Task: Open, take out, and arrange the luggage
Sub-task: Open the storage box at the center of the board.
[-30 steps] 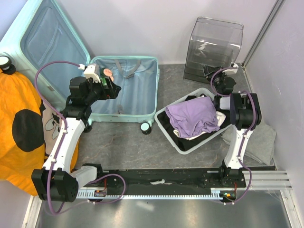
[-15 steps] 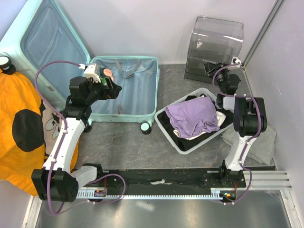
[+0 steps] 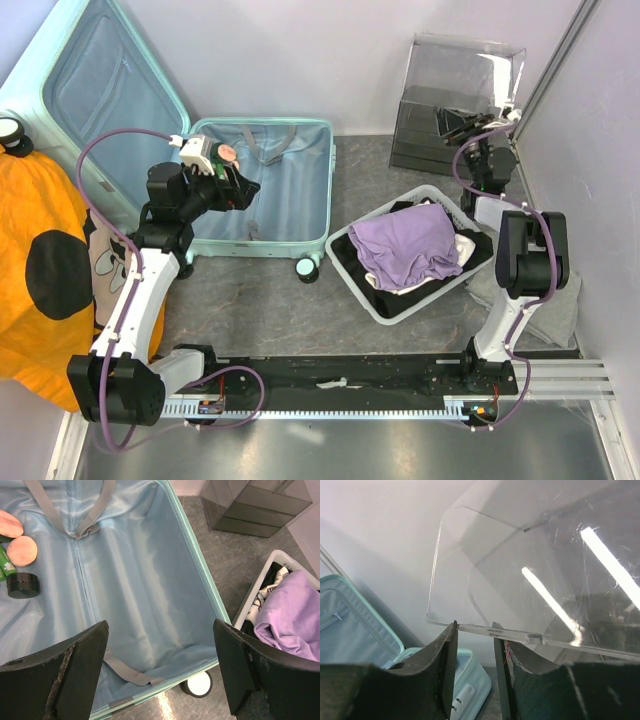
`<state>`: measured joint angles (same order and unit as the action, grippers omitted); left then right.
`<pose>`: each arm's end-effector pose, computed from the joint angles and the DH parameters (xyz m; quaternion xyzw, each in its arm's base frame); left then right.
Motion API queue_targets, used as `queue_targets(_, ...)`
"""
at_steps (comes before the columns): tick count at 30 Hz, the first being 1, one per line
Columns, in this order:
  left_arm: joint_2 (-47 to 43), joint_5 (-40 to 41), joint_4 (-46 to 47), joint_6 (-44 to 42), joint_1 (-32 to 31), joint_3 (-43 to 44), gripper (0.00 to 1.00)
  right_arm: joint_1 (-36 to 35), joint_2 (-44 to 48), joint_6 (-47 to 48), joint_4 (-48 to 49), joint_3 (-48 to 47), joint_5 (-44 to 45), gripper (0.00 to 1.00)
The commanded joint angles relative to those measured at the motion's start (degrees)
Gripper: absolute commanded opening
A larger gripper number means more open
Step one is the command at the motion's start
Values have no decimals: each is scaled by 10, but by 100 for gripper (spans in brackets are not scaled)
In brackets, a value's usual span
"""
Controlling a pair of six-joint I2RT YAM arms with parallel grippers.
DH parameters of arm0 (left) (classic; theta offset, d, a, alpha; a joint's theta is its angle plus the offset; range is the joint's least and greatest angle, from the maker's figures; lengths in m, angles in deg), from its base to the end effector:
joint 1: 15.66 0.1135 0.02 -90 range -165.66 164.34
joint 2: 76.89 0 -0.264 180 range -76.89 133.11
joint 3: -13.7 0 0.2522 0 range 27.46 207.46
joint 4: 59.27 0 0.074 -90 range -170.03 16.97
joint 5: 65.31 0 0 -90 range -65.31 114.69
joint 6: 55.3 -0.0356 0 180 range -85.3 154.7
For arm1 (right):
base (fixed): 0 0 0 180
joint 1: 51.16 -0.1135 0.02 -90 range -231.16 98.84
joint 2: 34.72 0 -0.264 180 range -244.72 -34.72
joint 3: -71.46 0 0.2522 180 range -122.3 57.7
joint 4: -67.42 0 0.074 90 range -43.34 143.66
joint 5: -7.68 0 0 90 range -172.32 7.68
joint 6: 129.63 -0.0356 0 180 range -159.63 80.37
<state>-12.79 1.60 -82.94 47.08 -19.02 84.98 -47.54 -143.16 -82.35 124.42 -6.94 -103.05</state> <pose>0.2560 -0.0290 0.3522 0.0577 0.7920 -0.2391 0.5588 0.4174 -0.0138 0.2863 0.0613 0.5331 0.3692 0.7587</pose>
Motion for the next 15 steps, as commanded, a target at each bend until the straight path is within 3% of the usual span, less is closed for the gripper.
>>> queue_targets(1, -4, -19, 29, 13, 1, -3, 92, 4, 24, 11, 50, -56, 7, 42)
queue_targets(9, 0, -20, 28, 9, 1, -3, 92, 4, 17, 10, 52, -111, 18, 43)
queue_targets(15, 1, -19, 28, 6, 1, -3, 92, 4, -3, 13, 38, -170, 29, 51)
